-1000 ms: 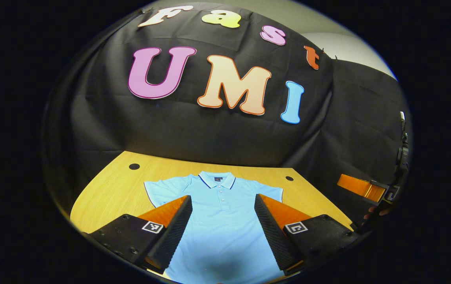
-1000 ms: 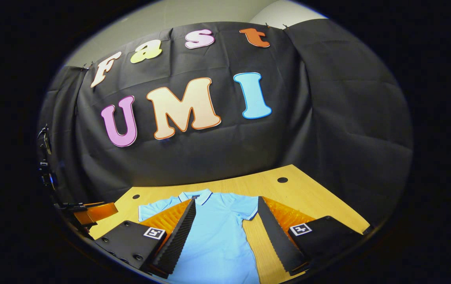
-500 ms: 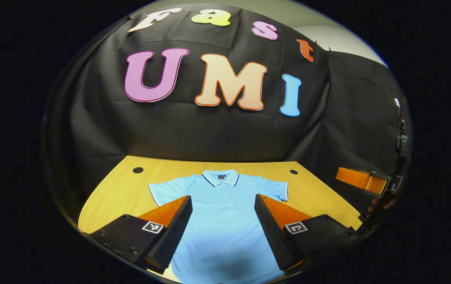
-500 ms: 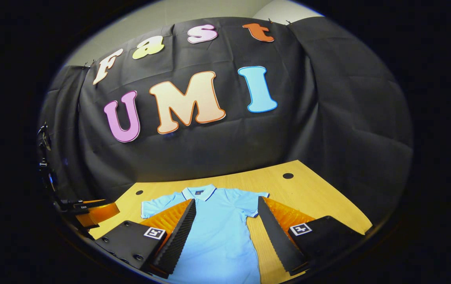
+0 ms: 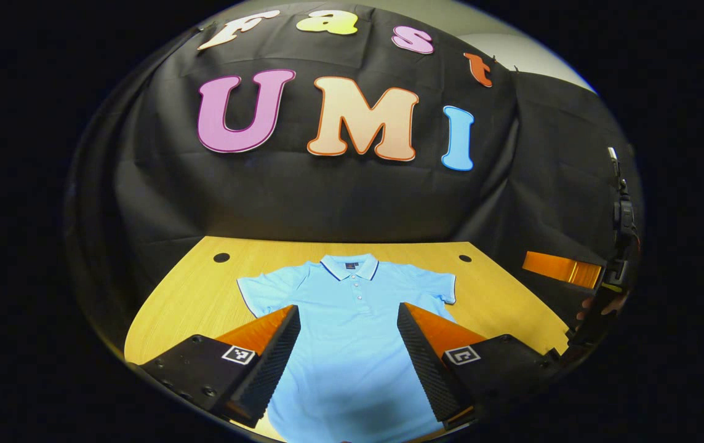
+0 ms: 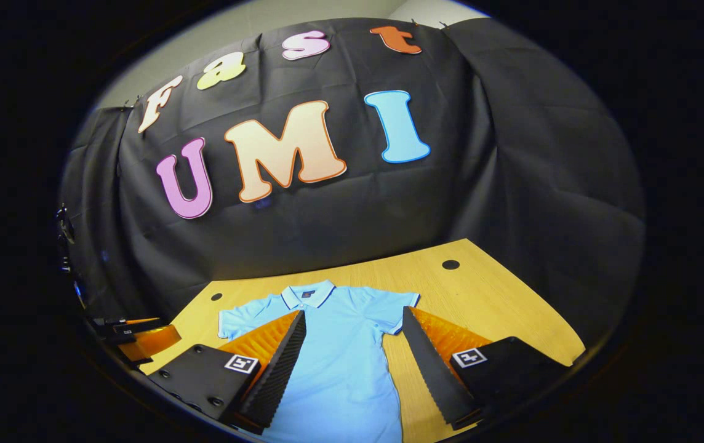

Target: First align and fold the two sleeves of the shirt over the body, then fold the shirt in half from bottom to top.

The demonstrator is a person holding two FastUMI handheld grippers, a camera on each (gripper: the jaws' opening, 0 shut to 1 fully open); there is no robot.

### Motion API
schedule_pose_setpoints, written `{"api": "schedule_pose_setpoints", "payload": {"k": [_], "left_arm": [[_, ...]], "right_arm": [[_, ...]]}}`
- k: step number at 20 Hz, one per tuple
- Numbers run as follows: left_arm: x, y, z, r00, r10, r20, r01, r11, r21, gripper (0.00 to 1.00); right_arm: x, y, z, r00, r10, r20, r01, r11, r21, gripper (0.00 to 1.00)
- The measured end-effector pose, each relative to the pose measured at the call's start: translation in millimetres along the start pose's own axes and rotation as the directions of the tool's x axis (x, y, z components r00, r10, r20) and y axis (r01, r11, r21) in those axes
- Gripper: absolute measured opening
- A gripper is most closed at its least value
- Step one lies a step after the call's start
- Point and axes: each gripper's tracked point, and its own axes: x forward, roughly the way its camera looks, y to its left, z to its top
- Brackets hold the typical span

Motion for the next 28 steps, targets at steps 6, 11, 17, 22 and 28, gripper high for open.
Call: {"api": "schedule_pose_setpoints", "payload": {"k": [6,11,17,22,28], "left_arm": [[-3,10,-22,0.998,0.046,-0.046,-0.05,0.995,-0.085,0.95],[-3,23,-43,0.989,0.103,-0.103,-0.118,0.981,-0.154,0.95],[14,40,-54,0.976,0.158,-0.152,-0.191,0.952,-0.241,0.96],[24,45,-59,0.967,0.182,-0.177,-0.222,0.944,-0.243,0.96],[28,44,-60,0.962,0.194,-0.192,-0.238,0.94,-0.243,0.95]], "right_arm": [[52,-16,-14,0.995,0.009,-0.095,-0.009,1.0,-0.009,0.98],[120,-31,-32,0.983,0.009,-0.184,-0.012,1.0,-0.015,0.98],[200,-63,-63,0.956,-0.05,-0.291,0.053,0.999,0.002,0.98],[254,-84,-104,0.922,-0.09,-0.377,0.111,0.993,0.035,0.98],[274,-97,-128,0.899,-0.109,-0.424,0.153,0.986,0.07,0.93]]}}
